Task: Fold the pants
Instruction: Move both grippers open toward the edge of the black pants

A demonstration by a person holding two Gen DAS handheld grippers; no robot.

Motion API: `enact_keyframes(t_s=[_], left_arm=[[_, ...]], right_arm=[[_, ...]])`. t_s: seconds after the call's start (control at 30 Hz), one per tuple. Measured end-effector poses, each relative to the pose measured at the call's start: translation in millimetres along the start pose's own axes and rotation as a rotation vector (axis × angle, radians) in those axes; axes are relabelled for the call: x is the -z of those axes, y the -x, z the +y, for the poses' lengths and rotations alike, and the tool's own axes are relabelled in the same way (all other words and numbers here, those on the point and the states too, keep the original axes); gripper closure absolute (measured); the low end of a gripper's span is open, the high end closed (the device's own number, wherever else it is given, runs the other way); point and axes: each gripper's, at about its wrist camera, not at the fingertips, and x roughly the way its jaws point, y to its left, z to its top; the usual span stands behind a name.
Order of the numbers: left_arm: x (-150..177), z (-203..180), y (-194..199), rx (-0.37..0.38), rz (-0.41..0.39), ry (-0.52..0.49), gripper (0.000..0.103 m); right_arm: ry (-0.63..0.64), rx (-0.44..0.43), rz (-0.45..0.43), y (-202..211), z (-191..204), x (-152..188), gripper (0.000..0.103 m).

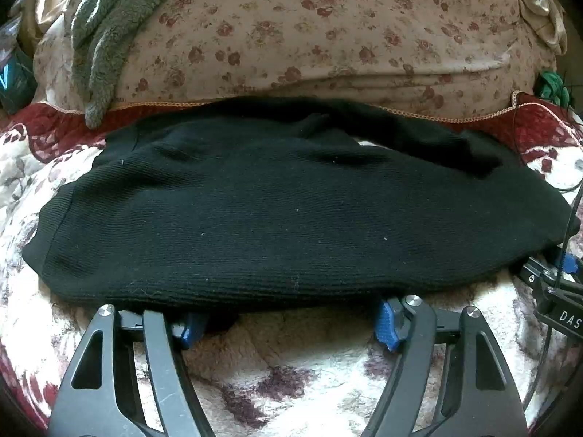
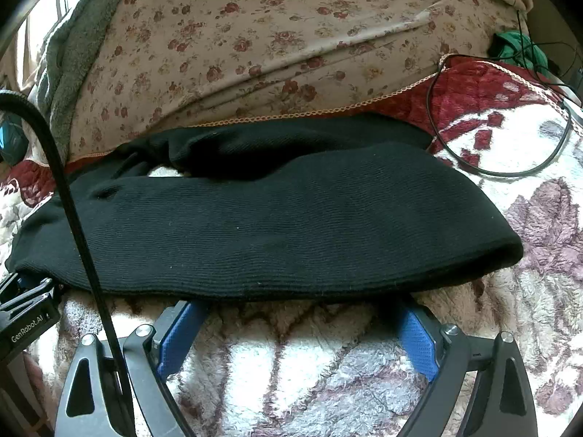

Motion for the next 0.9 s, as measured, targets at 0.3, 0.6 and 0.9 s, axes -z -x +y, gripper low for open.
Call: enact_keyframes(t_s=[0.3, 0.6, 0.9], left_arm=[[2.5, 3.7, 15.1, 0.036, 0.032, -0.055, 0.031], [12.5, 25.3, 57.1, 0.031, 0.005, -0.037, 0.031], [2.6, 53.3, 92.8, 0.02, -0.064, 0.02, 0.031]], right_arm=[[0.011, 0.014, 0.017, -3.1, 0.8, -2.0, 0.008], [0.027, -0.063, 0.025, 19.2, 9.1, -0.4, 0.024], [0.057, -0.149, -0.085, 75.8, 34.2, 9.2, 0.024]])
